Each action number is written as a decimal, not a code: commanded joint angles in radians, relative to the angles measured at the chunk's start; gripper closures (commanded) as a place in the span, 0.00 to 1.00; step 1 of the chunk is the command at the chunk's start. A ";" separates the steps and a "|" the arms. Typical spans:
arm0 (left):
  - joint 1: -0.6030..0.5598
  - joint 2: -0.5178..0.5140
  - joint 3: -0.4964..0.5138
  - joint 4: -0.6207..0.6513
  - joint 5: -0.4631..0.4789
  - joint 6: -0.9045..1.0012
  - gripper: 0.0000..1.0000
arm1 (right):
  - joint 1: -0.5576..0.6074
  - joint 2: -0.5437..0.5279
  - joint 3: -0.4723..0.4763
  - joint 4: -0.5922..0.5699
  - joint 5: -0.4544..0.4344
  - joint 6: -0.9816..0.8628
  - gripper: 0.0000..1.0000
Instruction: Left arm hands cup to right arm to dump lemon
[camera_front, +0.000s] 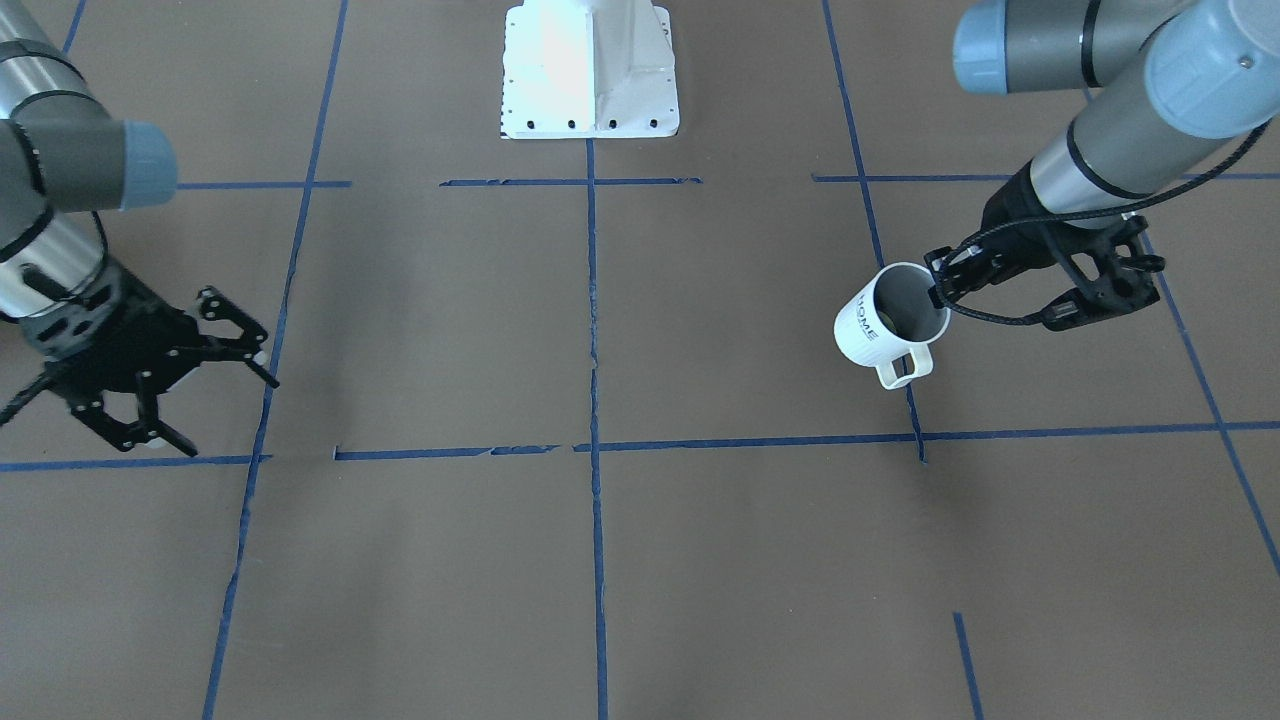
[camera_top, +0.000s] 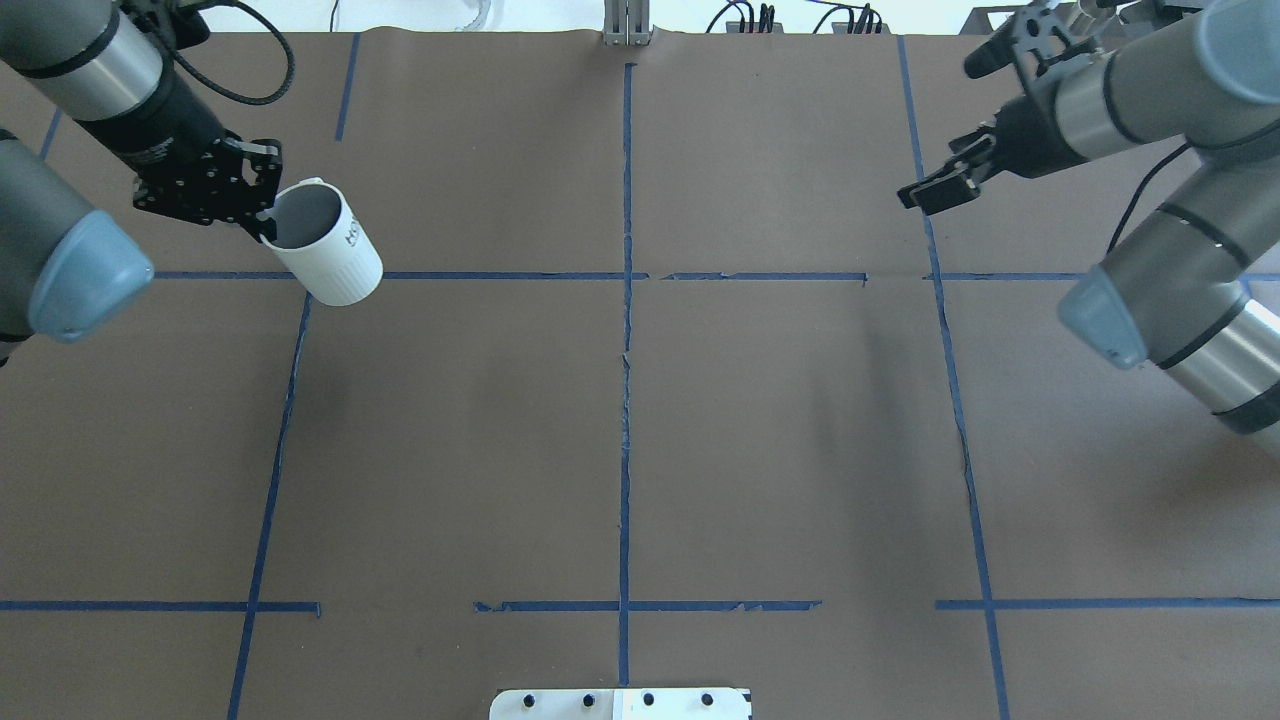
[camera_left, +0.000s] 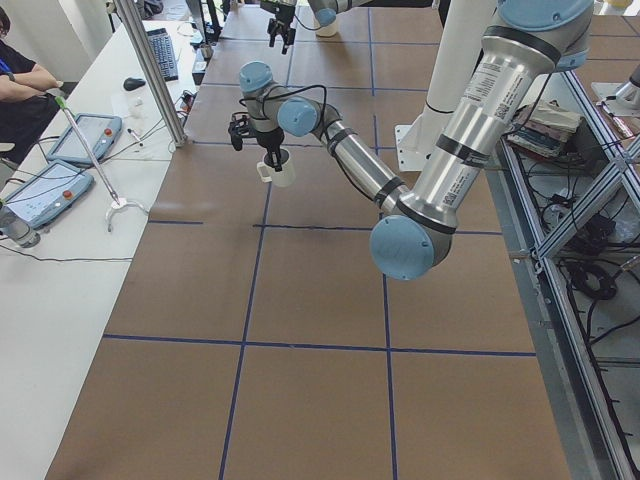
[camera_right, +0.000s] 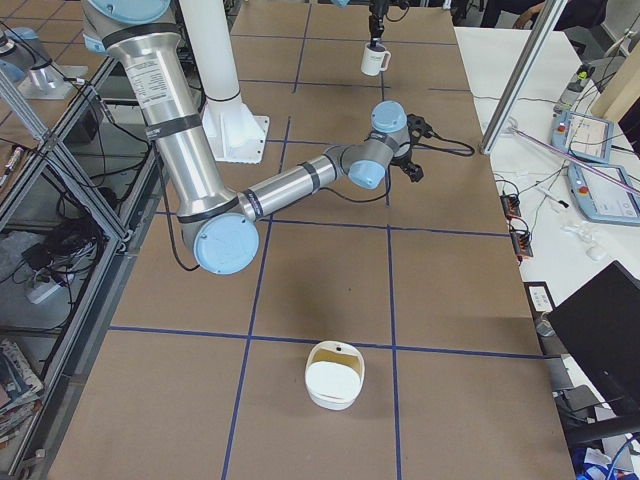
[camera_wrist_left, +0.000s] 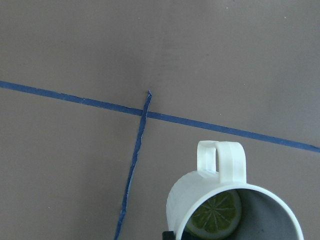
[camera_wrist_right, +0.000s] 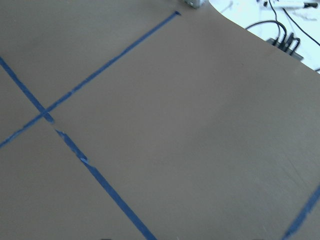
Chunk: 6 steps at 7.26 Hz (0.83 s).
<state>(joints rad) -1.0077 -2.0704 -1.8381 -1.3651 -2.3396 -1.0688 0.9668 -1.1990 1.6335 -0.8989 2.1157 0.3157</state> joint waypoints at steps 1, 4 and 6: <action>0.072 -0.121 0.067 -0.014 0.002 -0.249 1.00 | -0.127 0.062 -0.003 0.092 -0.121 0.020 0.00; 0.101 -0.213 0.158 -0.035 0.002 -0.370 1.00 | -0.372 0.091 0.002 0.379 -0.480 0.101 0.00; 0.142 -0.236 0.171 -0.101 0.000 -0.512 1.00 | -0.550 0.116 0.002 0.456 -0.774 0.103 0.00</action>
<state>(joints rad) -0.8880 -2.2862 -1.6780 -1.4300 -2.3383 -1.4936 0.5199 -1.0974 1.6356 -0.4935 1.5122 0.4141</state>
